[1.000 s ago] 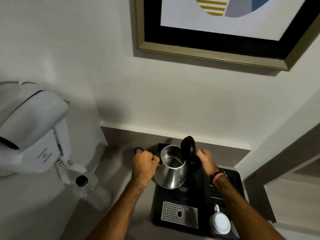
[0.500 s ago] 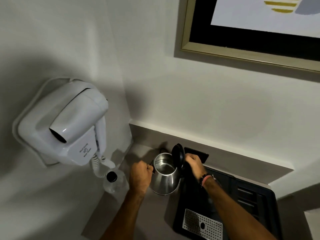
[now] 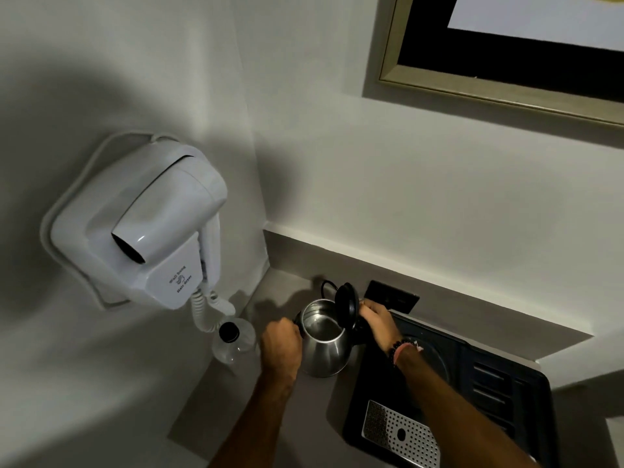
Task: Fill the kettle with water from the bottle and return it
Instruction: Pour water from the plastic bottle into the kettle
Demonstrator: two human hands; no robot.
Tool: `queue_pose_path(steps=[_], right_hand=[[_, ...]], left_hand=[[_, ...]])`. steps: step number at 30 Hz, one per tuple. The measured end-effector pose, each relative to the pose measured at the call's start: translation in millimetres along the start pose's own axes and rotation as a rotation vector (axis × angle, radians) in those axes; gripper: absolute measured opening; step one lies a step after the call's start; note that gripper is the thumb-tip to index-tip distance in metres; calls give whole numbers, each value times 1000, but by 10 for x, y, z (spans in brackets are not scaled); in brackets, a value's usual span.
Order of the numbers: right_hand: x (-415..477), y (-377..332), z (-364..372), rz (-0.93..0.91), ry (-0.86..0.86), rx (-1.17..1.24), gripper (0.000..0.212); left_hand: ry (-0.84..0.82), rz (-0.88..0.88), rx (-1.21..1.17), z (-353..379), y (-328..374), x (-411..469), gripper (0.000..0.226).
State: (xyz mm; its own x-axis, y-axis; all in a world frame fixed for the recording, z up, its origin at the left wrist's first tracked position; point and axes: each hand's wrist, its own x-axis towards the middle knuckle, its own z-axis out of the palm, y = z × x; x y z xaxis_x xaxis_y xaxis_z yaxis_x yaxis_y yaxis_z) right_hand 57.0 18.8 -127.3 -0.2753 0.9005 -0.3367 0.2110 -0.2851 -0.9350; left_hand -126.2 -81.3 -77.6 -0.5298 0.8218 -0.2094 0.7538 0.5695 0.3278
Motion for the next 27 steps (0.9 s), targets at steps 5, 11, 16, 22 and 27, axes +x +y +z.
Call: queue_pose_path(steps=[5, 11, 16, 22, 27], right_hand=[[-60, -71, -74, -71, -13, -424, 57], [-56, -233, -204, -159, -14, -1001, 81], [-119, -313, -267, -243, 25, -1308, 76], [-171, -385, -267, -164, -1, -1388, 76], [-184, -410, -252, -92, -28, -1383, 75]], left_hand=[[44, 84, 69, -81, 62, -120, 26], [347, 410, 136, -273, 24, -304, 34], [536, 502, 180, -450, -233, -424, 55], [633, 423, 263, -539, -713, -547, 58], [611, 440, 198, -574, -944, -523, 31]])
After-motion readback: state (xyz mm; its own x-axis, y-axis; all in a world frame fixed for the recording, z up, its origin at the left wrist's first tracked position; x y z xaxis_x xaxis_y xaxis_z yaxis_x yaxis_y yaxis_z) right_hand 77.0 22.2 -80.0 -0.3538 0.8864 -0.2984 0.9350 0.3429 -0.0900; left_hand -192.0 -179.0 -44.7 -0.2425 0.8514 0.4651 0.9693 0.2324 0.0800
